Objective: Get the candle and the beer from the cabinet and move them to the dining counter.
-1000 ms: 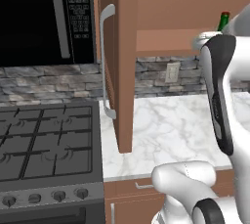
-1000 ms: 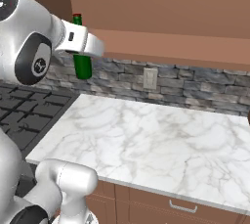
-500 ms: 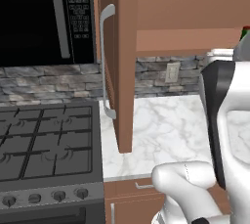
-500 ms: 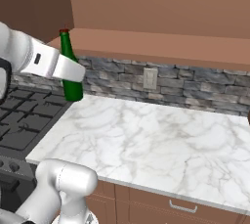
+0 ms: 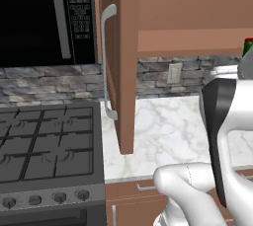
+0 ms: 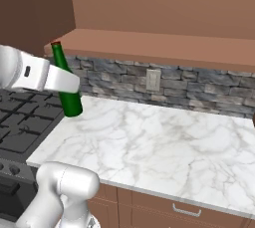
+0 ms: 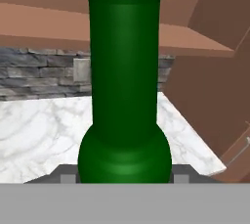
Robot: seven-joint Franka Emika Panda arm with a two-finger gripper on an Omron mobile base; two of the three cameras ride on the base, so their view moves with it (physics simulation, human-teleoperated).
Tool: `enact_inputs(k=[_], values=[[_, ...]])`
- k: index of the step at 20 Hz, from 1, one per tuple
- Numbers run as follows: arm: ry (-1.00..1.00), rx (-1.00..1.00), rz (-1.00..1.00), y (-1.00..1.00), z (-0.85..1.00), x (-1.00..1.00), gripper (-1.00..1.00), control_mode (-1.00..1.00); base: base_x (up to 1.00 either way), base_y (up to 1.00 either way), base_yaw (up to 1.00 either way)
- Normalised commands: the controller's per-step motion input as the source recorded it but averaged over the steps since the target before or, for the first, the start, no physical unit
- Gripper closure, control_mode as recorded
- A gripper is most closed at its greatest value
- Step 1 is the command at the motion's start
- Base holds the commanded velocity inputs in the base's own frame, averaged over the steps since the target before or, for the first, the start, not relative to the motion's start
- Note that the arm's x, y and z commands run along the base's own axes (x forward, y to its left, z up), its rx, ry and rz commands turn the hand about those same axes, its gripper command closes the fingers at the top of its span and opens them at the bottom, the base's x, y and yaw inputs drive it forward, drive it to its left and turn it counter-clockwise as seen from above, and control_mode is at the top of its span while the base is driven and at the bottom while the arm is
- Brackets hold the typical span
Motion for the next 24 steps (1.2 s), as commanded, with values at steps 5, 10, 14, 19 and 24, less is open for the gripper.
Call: enact_inputs(k=[5, 10, 14, 19, 24], values=[[0.02, 0.00, 0.15, 0.00, -0.30, 0.00, 1.00, -1.00, 0.00, 0.00, 0.00], [0.01, 0.00, 0.19, 0.00, -0.19, 0.00, 1.00, -1.00, 0.00, 0.00, 0.00], [0.00, 0.00, 0.17, 0.00, -0.16, 0.00, 1.00, -1.00, 0.00, 0.00, 0.00], [0.00, 0.00, 0.09, 0.00, -0.07, 0.00, 1.00, -1.00, 0.00, 0.00, 0.00], [0.00, 0.05, 0.01, 0.00, 0.00, 0.00, 1.00, -1.00, 0.00, 0.00, 0.00]])
